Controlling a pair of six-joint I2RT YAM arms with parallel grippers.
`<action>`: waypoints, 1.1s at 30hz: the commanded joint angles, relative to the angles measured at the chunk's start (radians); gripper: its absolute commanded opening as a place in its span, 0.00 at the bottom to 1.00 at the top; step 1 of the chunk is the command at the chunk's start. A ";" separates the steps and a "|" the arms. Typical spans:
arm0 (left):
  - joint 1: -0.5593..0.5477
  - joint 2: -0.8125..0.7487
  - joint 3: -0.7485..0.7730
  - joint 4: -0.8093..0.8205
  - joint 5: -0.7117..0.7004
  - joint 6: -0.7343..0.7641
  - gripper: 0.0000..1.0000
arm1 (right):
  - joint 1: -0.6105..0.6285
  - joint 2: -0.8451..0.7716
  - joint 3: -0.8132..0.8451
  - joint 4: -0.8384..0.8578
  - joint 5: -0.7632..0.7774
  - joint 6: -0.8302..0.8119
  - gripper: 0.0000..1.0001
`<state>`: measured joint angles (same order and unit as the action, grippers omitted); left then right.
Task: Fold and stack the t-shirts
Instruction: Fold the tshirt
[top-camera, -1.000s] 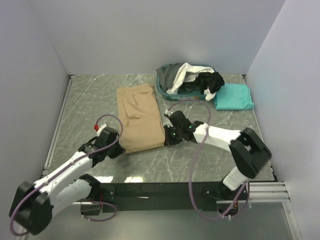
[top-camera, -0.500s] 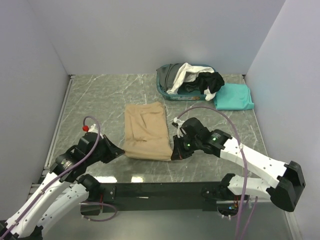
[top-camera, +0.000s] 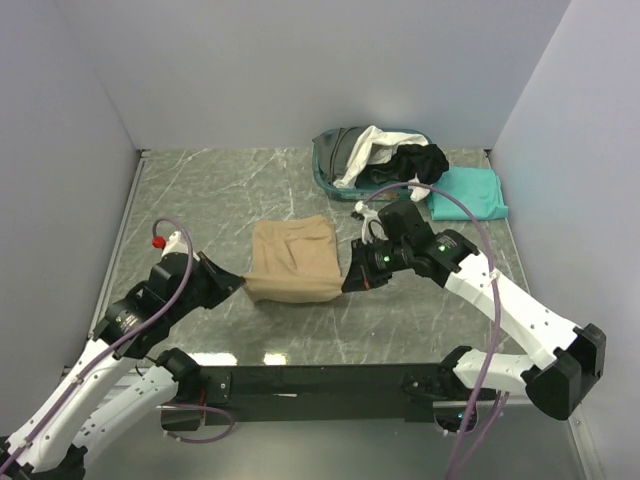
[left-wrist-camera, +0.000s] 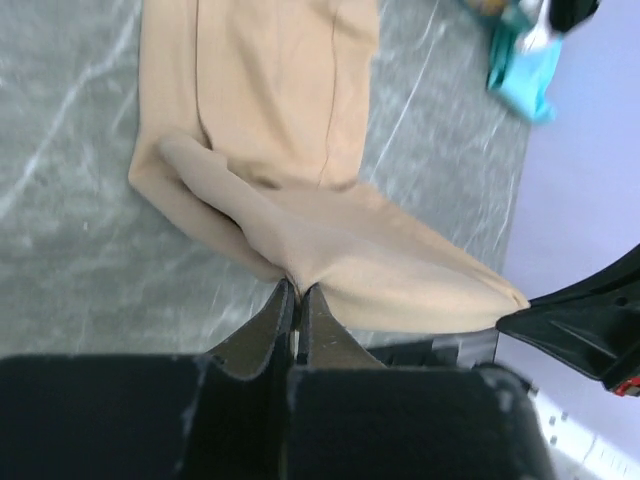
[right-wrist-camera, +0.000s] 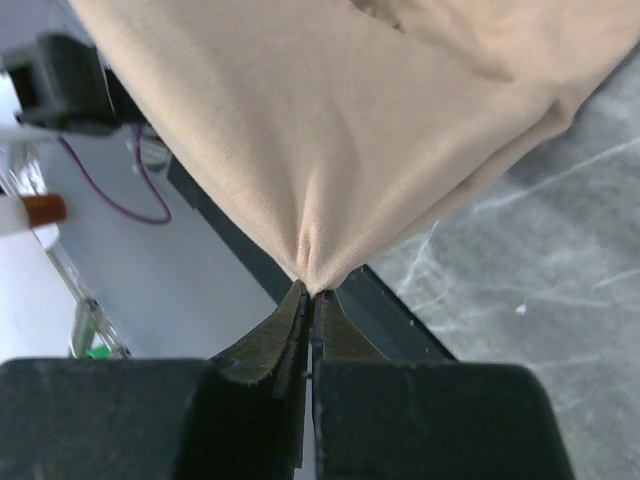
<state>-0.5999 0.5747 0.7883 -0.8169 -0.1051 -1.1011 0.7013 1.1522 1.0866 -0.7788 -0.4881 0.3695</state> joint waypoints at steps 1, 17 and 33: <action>-0.001 0.023 0.043 0.131 -0.152 0.000 0.01 | -0.057 0.023 0.036 0.096 -0.084 -0.032 0.00; 0.017 0.454 0.235 0.240 -0.392 0.058 0.01 | -0.184 0.323 0.269 0.133 -0.067 -0.078 0.00; 0.212 0.669 0.259 0.427 -0.216 0.165 0.02 | -0.249 0.592 0.435 0.173 -0.008 -0.049 0.00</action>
<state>-0.4152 1.2232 1.0050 -0.4683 -0.3485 -0.9825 0.4656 1.7145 1.4570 -0.6369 -0.5350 0.3195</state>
